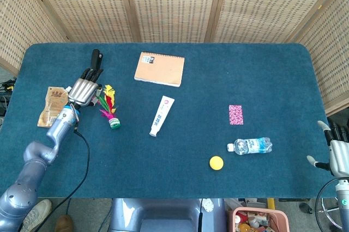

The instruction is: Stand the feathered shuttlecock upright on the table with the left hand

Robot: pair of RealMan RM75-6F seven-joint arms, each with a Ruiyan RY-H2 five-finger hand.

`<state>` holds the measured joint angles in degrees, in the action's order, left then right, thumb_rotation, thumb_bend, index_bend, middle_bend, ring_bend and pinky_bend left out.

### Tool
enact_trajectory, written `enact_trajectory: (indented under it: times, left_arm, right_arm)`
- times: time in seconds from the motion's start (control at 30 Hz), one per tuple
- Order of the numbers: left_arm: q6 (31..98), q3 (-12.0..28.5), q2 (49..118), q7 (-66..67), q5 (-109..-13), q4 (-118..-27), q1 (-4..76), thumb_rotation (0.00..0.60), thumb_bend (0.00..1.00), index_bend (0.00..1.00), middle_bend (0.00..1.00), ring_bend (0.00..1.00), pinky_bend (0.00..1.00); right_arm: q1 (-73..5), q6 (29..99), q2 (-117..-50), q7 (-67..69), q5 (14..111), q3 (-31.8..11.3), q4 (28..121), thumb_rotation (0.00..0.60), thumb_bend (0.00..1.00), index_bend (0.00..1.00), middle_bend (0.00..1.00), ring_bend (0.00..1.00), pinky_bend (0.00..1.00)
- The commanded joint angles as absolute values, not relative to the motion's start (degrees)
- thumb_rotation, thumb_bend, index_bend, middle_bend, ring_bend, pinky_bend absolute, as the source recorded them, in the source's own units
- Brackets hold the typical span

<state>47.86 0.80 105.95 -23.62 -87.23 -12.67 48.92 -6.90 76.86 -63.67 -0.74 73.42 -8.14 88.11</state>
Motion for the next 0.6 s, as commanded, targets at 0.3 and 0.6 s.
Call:
enact_trajectory:
  times: [0.3,0.6]
  left_arm:
    - [65.47,1.25,98.8,-18.66,-88.67,-16.26,47.16,0.6,0.44,0.73,0.0,0.0,0.0]
    - [75.36,0.17,95.71,-6.4,-91.19,-22.66,45.79,0.6,0.46,0.74,0.0,0.0,0.0]
  right_arm:
    - [-6.55,77.37,-62.95,0.97,74.63,-7.8,88.76,0.6,0.0,0.0,0.0,0.0,0.0]
    - [-6.69,77.28,-62.74,0.68,74.76,-7.75,89.22,0.6,0.0,0.0,0.0,0.0,0.0]
